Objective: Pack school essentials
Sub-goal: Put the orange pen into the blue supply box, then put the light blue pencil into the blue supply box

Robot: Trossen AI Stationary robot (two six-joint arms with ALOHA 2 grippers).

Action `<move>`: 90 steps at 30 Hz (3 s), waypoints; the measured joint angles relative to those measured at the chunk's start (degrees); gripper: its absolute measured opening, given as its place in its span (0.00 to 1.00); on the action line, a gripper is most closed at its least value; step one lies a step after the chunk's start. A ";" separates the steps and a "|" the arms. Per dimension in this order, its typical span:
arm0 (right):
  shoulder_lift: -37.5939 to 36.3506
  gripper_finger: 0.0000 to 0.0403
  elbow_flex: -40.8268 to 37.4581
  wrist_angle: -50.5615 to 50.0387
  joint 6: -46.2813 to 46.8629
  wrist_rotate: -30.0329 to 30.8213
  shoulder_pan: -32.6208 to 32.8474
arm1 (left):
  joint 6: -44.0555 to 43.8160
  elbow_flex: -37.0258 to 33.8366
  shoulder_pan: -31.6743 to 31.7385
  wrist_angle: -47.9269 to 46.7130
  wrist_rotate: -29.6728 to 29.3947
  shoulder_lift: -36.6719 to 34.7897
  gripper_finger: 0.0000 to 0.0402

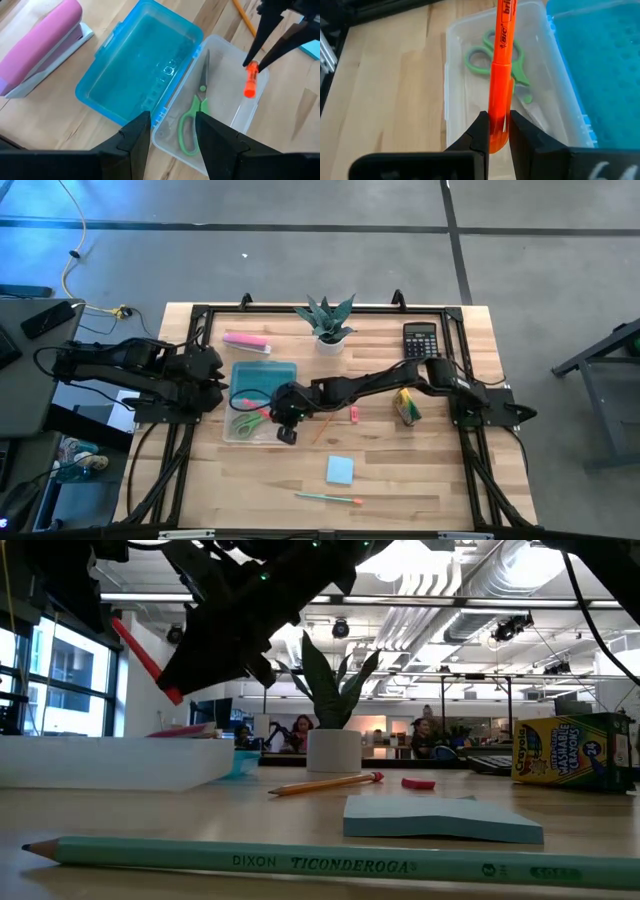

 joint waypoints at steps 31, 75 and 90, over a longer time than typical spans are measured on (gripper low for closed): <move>3.30 0.32 -0.11 -0.14 4.33 -5.57 0.41 | 0.02 0.00 0.00 1.18 -0.94 0.01 0.36; -12.57 0.34 -0.11 -42.69 10.77 8.22 3.61 | 1.53 0.02 0.00 1.29 1.29 0.03 0.49; -12.83 0.34 -0.11 -47.45 20.49 3.26 11.50 | 2.08 0.02 0.00 2.63 1.31 0.01 0.49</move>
